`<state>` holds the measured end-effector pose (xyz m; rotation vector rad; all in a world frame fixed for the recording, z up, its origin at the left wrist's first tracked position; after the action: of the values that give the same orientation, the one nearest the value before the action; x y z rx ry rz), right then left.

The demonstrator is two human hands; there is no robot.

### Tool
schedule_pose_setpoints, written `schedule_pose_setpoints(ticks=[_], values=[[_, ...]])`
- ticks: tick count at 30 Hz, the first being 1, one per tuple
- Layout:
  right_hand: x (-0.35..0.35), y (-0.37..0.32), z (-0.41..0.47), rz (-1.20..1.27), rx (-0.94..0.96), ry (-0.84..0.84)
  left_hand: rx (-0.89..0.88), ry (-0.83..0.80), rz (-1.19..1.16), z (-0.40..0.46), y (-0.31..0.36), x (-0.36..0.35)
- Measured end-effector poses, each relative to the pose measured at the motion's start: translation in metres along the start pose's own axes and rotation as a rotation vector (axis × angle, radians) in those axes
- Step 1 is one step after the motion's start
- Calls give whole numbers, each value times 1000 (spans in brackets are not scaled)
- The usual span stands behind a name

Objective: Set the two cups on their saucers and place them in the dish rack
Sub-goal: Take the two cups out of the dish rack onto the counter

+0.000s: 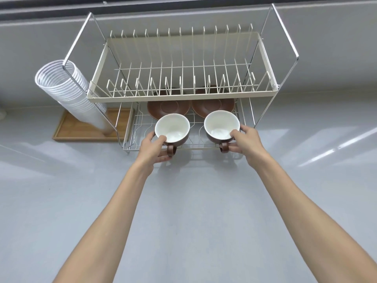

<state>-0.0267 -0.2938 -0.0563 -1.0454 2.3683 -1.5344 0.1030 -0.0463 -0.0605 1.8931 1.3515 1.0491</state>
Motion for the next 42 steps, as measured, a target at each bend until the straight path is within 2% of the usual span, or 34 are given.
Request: schedule_pose_setpoints(ticks=[15, 21, 33, 42], values=[[39, 0, -60, 128, 39, 47, -70, 71, -141, -50, 3, 2], [90, 30, -97, 148, -3, 89, -51, -1, -127, -94, -23, -13], [213, 98, -96, 186, -127, 345, 25, -138, -59, -161, -61, -116], [268, 115, -61, 276, -165, 431, 43, -195, -15, -179, -62, -197]])
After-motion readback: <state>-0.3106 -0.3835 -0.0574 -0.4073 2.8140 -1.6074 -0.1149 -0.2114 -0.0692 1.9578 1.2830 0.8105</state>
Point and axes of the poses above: each hand's wrist, its own z-axis towards the middle knuckle, its own x-axis out of the back of the hand, y = z × x, the point moved 5 cm from there along z, towards the middle knuckle, and after that the axes turned 13 degrees about y, right-handed, at the moved point
